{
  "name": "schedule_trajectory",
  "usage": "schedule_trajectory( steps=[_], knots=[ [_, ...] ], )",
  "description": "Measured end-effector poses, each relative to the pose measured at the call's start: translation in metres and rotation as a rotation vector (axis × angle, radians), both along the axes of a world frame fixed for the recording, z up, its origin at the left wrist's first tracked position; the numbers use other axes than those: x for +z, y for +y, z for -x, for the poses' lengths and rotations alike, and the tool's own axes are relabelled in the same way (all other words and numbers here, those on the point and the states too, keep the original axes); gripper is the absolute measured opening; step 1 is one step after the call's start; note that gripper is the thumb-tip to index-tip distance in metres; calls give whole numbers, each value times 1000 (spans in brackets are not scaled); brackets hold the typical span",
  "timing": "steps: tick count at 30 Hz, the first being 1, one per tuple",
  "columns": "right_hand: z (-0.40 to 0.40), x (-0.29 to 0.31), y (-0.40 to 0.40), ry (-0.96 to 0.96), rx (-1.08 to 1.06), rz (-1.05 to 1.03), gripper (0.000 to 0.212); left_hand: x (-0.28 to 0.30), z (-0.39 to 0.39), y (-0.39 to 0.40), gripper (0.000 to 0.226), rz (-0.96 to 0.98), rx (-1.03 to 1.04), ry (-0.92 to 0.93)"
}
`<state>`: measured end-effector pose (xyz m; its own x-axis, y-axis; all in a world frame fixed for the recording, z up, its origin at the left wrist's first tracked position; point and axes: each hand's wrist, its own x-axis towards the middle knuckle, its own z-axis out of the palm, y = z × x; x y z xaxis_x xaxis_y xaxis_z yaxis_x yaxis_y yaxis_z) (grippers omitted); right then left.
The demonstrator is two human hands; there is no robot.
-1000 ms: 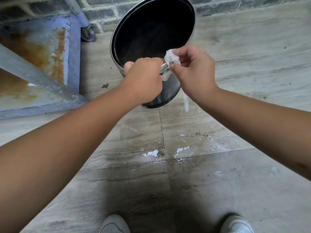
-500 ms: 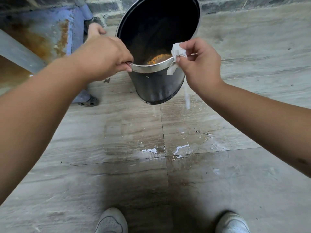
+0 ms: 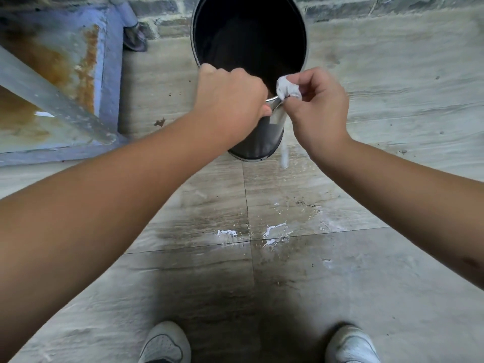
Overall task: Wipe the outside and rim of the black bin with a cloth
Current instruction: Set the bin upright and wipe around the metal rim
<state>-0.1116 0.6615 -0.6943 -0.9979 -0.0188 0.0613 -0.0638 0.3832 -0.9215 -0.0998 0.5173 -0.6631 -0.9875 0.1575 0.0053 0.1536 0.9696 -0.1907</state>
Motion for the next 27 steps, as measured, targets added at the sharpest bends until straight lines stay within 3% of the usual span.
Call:
schedule_trajectory(
  steps=[3,5,8,10,13,18,22,27],
  knots=[
    [-6,1,-3,-72,-22,80,27,-2,0,15,39,-58,43,16],
    [-6,3,-4,-86,2,97,26,-2,1,9,36,-94,-37,3],
    [-6,3,-2,-81,33,100,23,0,6,-39,42,-215,-241,-118],
    [-6,2,1,-71,45,91,23,0,6,-79,55,-234,-257,-145],
    [-6,2,1,-56,67,81,25,-8,2,-103,40,-279,-231,-78],
    [0,-1,6,-49,3,60,27,-5,4,-81,44,-129,-240,-19],
    [4,1,13,-50,-56,96,29,-11,-2,-33,49,-71,-141,42],
    [-3,-2,1,-35,2,69,32,-22,-7,21,27,-149,96,109]
  ],
)
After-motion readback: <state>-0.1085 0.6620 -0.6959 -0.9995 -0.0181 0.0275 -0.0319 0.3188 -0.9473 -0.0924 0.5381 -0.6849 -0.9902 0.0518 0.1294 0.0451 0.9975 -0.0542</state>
